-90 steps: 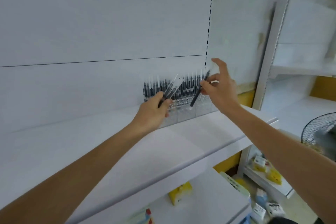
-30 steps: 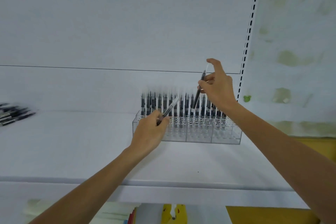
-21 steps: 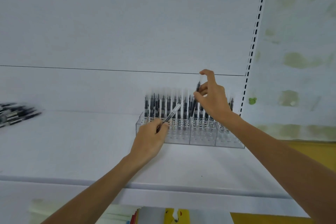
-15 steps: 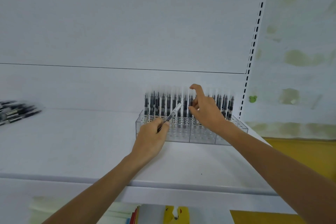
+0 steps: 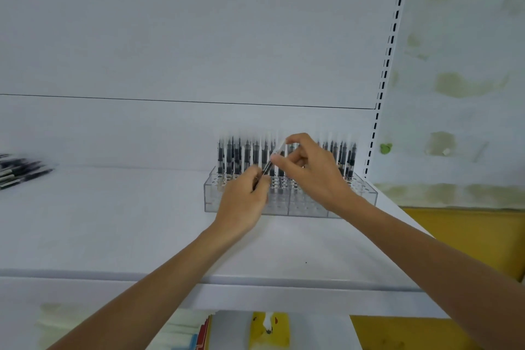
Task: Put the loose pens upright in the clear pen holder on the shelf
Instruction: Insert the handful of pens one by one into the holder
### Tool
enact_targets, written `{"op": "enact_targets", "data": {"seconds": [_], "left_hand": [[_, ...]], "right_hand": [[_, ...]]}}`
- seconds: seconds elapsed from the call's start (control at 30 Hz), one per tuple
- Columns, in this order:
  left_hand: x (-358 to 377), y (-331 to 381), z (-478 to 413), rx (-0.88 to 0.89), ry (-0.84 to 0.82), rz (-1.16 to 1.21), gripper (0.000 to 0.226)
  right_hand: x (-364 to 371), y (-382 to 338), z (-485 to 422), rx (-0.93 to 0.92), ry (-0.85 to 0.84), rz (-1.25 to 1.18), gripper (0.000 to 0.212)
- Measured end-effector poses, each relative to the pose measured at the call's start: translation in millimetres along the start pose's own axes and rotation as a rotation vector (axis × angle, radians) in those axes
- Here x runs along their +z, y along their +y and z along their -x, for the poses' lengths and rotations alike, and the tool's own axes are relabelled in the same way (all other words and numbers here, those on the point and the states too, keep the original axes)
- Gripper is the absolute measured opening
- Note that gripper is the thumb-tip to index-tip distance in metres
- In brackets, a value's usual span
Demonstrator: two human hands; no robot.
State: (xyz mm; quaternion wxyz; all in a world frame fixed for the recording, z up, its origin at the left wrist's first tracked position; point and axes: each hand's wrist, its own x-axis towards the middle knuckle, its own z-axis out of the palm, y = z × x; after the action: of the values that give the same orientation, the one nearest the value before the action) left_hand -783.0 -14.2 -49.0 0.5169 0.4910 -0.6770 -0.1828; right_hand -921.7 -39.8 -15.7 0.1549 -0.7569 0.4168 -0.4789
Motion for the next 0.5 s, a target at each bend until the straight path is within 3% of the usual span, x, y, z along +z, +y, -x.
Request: {"op": "enact_targets", "data": {"seconds": [0.23, 0.37, 0.5], "left_hand": [[16.7, 4.8, 12.5, 0.093, -0.059, 0.008, 0.006], [9.7, -7.5, 17.5, 0.236, -0.158, -0.215, 0.016], [9.9, -18.2, 20.6, 0.285, -0.324, -0.444, 0.030]], "right_hand": [[-15.8, 0.1, -12.3, 0.253, 0.142, -0.505, 0.032], [-41.0, 9.3, -29.0, 0.150, 0.351, -0.248, 0.039], [-47.0, 20.4, -40.1, 0.006, 0.413, -0.031, 0.036]]}}
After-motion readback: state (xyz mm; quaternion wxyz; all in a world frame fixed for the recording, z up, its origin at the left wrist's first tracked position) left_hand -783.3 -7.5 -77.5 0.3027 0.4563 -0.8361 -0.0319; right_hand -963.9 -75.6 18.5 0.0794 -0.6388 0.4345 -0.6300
